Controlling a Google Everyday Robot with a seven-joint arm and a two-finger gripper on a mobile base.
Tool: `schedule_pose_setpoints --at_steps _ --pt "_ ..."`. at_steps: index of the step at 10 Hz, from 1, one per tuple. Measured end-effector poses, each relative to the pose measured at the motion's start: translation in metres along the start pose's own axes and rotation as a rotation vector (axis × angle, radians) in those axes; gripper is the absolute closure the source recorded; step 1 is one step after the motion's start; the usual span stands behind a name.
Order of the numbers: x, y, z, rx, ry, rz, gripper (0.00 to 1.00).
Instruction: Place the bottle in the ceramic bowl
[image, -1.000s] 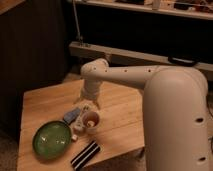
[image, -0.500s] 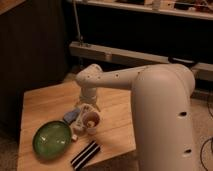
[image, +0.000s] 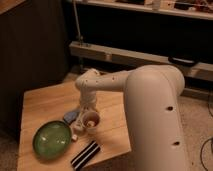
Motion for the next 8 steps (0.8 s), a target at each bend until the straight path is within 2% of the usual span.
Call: schedule_pose_setpoints --at_steps 3,5,6,8 --pt "0.004 0.003 -0.006 -0.007 -0.027 0.033 0.71" --pt "0.014 0.009 -0.022 -0.032 -0.025 0.102 0.92" --pt "0.018 0.012 -0.034 -0.038 -0.019 0.124 0.98" --pt "0.026 0.016 -0.062 -0.020 -0.029 0.153 1.00"
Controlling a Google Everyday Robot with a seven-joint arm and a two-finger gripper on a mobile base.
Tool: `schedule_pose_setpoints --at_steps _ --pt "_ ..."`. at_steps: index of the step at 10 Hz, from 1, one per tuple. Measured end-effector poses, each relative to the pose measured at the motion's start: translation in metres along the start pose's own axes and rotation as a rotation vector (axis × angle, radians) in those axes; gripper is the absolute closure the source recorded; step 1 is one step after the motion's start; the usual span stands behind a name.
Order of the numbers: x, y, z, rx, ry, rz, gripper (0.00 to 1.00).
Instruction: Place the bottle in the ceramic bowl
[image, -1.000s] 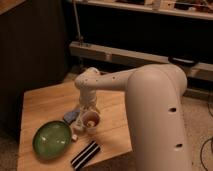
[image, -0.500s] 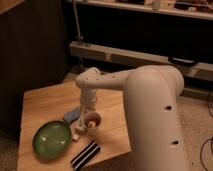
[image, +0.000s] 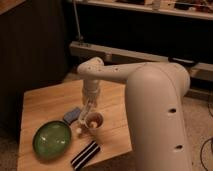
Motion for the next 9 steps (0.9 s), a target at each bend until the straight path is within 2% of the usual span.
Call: schedule_pose_setpoints --at_steps 1,2,4,7,9 --pt "0.004 0.002 -0.020 0.009 -0.036 0.029 1.00" --pt "0.004 0.002 -0.030 0.006 -0.075 0.054 1.00" --pt "-0.011 -0.008 -0.038 -0.006 -0.112 0.042 1.00" --pt "-0.061 -0.027 -0.046 -0.020 -0.126 -0.003 1.00" --pt "-0.100 -0.048 -0.048 -0.001 -0.136 -0.049 1.00"
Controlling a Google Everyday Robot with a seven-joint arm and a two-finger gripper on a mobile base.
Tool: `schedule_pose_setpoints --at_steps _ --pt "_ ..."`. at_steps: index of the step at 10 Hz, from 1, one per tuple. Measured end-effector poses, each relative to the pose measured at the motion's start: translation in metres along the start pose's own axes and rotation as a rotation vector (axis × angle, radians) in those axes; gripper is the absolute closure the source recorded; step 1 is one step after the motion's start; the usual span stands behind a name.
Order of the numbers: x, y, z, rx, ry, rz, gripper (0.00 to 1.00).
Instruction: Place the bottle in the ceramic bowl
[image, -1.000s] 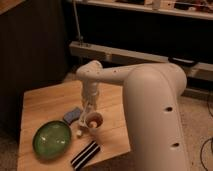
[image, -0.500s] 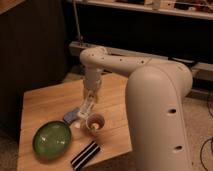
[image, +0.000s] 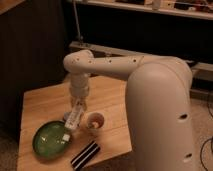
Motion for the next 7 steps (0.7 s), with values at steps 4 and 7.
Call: schedule_pose_setpoints --at_steps 4,7 --pt "-0.038 -0.049 0.013 0.095 -0.048 -0.074 0.99" --pt "-0.039 -0.051 0.022 0.317 -0.088 -0.141 0.72"
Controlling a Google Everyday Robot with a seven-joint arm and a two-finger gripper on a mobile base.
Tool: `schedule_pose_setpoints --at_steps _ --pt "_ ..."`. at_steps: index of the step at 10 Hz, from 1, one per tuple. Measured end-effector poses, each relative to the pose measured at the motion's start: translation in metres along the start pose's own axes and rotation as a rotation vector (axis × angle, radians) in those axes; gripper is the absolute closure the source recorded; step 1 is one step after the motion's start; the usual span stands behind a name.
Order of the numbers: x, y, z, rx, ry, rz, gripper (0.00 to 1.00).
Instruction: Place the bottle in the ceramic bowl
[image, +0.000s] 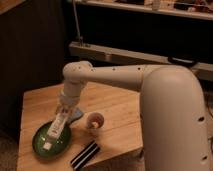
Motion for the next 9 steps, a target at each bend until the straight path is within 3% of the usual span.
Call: schedule_pose_setpoints --at_steps 1,3,5,7,9 --pt "-0.006 -0.002 0.003 0.019 0.010 -0.029 0.62" --pt "-0.020 -0.008 0.010 0.020 0.040 -0.097 0.40" --pt "-0.022 -0.008 0.011 0.021 0.050 -0.111 0.22" --pt "-0.025 -0.008 0.013 0.005 0.067 -0.125 0.20" --pt "-0.043 -0.020 0.028 -0.046 0.114 -0.177 0.20"
